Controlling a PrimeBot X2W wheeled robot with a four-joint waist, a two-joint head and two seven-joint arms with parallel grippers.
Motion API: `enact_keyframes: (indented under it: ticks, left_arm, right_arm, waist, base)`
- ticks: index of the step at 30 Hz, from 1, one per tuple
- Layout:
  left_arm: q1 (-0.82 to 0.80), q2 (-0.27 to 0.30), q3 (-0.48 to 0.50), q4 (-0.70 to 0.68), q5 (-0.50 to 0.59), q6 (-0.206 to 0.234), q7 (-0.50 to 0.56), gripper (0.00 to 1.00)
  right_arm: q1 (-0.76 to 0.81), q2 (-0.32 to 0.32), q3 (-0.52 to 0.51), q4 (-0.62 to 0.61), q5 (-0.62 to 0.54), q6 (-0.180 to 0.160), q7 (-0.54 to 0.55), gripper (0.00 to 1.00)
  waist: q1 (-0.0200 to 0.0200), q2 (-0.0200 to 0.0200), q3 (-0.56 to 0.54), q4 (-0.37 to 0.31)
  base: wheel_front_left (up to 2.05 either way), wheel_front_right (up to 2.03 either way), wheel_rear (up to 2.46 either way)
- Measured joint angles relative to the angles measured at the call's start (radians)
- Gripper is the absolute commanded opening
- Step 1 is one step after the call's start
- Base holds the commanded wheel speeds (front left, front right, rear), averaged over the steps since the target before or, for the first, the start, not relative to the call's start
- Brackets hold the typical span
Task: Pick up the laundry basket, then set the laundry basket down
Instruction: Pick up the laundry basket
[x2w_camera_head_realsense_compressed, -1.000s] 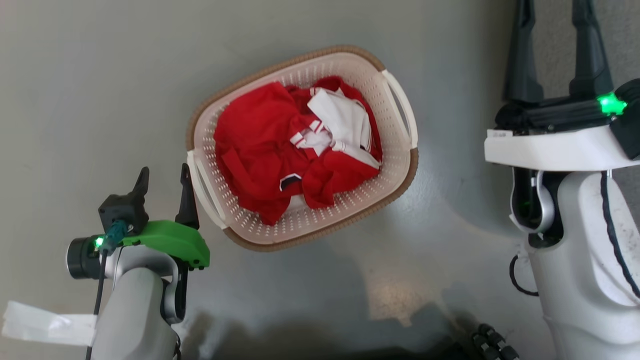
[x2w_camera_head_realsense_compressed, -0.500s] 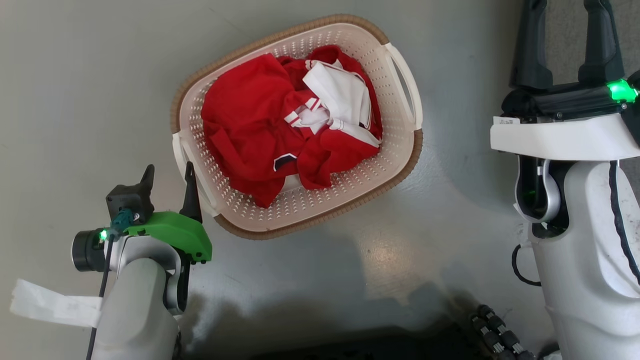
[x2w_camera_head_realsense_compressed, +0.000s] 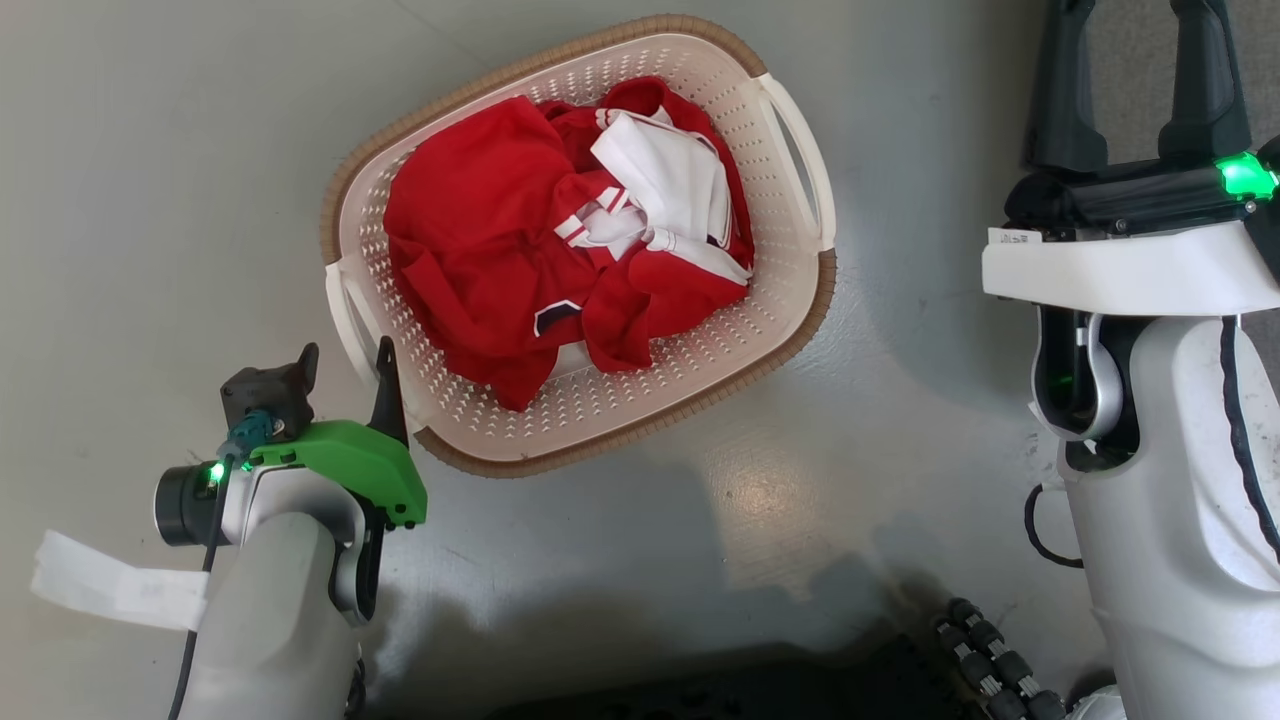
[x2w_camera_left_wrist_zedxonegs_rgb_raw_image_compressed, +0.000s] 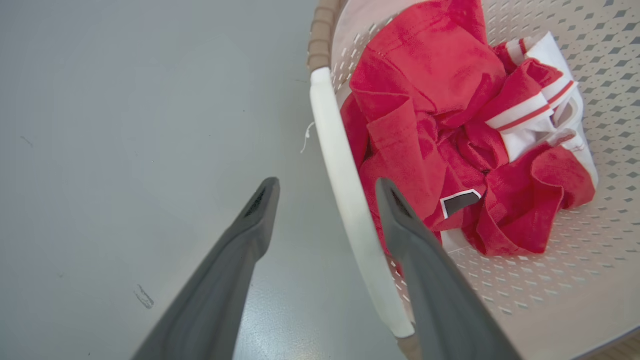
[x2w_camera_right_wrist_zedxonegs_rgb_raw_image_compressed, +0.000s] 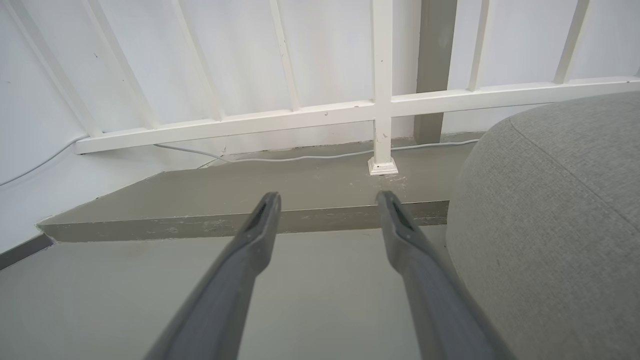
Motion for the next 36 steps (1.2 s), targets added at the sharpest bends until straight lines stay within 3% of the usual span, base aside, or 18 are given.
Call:
enact_keyframes:
  ticks: [2, 3, 7, 10, 11, 36]
  left_arm:
    - [-0.006, 0.0, -0.002, 0.014, 0.0, 0.0, 0.0, 0.74]
    - [-0.011, 0.0, -0.003, 0.02, -0.001, 0.0, 0.0, 0.5]
    - [-0.029, -0.005, -0.018, 0.039, -0.026, 0.0, 0.0, 0.42]
    - [-0.04, -0.008, -0.021, 0.056, -0.032, 0.0, 0.0, 0.19]
    - [-0.042, -0.008, -0.022, 0.059, -0.037, 0.0, -0.002, 0.0]
    - [-0.123, -0.007, -0.023, 0.09, -0.044, 0.008, -0.004, 0.0]
  right_arm:
    - [0.0, 0.0, 0.0, 0.001, 0.0, 0.0, 0.0, 1.0]
    - [0.0, 0.0, 0.0, 0.001, 0.0, 0.0, 0.0, 1.0]
    - [0.0, 0.0, 0.002, 0.002, 0.0, 0.0, 0.0, 1.0]
    - [0.0, 0.0, 0.004, 0.002, 0.0, 0.0, 0.0, 1.0]
    - [-0.001, 0.0, 0.004, 0.002, 0.0, 0.0, 0.0, 1.0]
    - [-0.004, 0.0, 0.008, 0.012, 0.013, 0.0, 0.0, 1.0]
  waist:
    - [0.0, 0.0, -0.001, -0.001]
    - [0.0, 0.0, -0.001, -0.002]
    - [0.0, 0.0, -0.003, -0.004]
    - [0.0, 0.0, -0.004, -0.005]
    - [0.0, 0.0, -0.005, -0.006]
    - [0.0, 0.0, -0.037, -0.02]
  base:
    - [0.0, 0.0, 0.0]
    - [0.0, 0.0, 0.0]
    - [0.0, 0.0, 0.0]
    - [0.0, 0.0, 0.0]
    - [0.0, 0.0, 0.0]
    - [0.0, 0.0, 0.0]
